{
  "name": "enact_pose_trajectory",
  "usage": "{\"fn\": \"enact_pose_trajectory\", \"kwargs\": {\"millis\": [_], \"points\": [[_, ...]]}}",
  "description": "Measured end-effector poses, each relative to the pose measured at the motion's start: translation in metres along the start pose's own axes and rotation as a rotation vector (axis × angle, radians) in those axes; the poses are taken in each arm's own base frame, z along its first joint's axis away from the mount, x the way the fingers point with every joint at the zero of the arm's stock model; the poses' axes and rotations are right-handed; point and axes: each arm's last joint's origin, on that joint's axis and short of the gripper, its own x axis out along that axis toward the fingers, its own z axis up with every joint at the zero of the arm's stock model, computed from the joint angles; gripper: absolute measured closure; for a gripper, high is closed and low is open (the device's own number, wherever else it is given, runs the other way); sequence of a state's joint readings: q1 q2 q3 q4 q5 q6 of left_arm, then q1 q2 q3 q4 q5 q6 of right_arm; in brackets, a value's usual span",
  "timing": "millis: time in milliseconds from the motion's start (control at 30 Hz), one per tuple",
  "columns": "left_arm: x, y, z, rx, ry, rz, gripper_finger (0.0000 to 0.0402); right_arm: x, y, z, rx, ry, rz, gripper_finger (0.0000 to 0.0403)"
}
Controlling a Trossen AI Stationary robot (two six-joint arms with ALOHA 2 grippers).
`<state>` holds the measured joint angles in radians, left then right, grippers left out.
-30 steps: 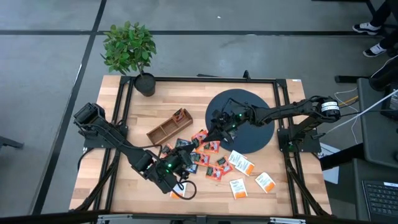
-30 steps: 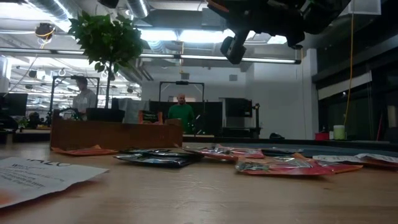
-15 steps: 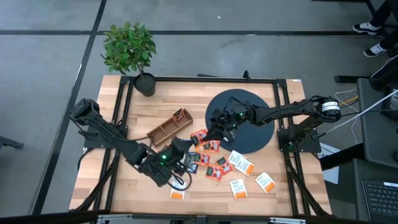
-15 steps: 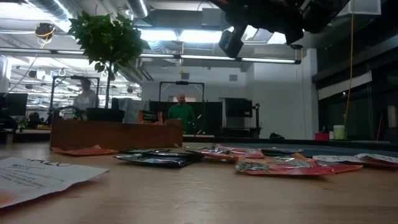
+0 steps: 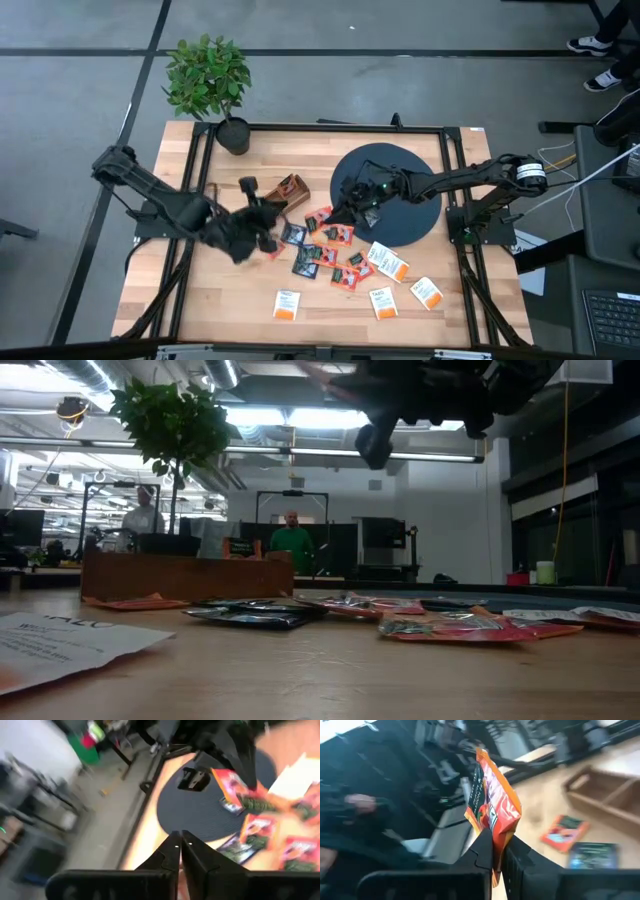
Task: Pick & Place Tea
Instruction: Put the orange tea bag into the right section of the wooden organizer
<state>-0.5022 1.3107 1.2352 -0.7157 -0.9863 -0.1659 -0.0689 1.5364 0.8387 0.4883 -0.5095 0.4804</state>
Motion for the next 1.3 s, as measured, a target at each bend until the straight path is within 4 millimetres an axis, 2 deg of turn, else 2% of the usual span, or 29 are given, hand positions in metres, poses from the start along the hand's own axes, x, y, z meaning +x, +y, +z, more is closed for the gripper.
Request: {"fn": "enact_pose_trajectory", "kwargs": {"millis": [167,300,533,667,767,1067,1300], "points": [[0.005,0.028,-0.009,-0.261,0.026,-0.039,0.0358,0.0,-0.003,0.001,-0.103,-0.064,-0.153,0.0383],[0.007,0.05,-0.017,-0.432,0.039,-0.05,0.032,0.002,-0.003,0.001,-0.19,-0.118,-0.309,0.0383],[0.026,0.071,-0.029,-0.663,-0.009,-0.161,0.0243,0.005,0.004,0.003,-0.297,-0.236,-0.525,0.0383],[0.043,0.074,-0.03,-0.684,-0.082,-0.283,0.0219,0.006,0.011,0.007,-0.329,-0.3,-0.525,0.0383],[0.049,0.078,-0.031,-0.658,-0.112,-0.283,0.0215,0.006,0.014,0.008,-0.334,-0.326,-0.51,0.0383],[0.054,0.083,-0.029,-0.621,-0.142,-0.318,0.0215,0.006,0.017,0.013,-0.342,-0.382,-0.492,0.038],[0.064,0.078,-0.029,-0.605,-0.127,-0.349,0.0215,0.004,0.021,0.019,-0.375,-0.447,-0.471,0.0383]]}}
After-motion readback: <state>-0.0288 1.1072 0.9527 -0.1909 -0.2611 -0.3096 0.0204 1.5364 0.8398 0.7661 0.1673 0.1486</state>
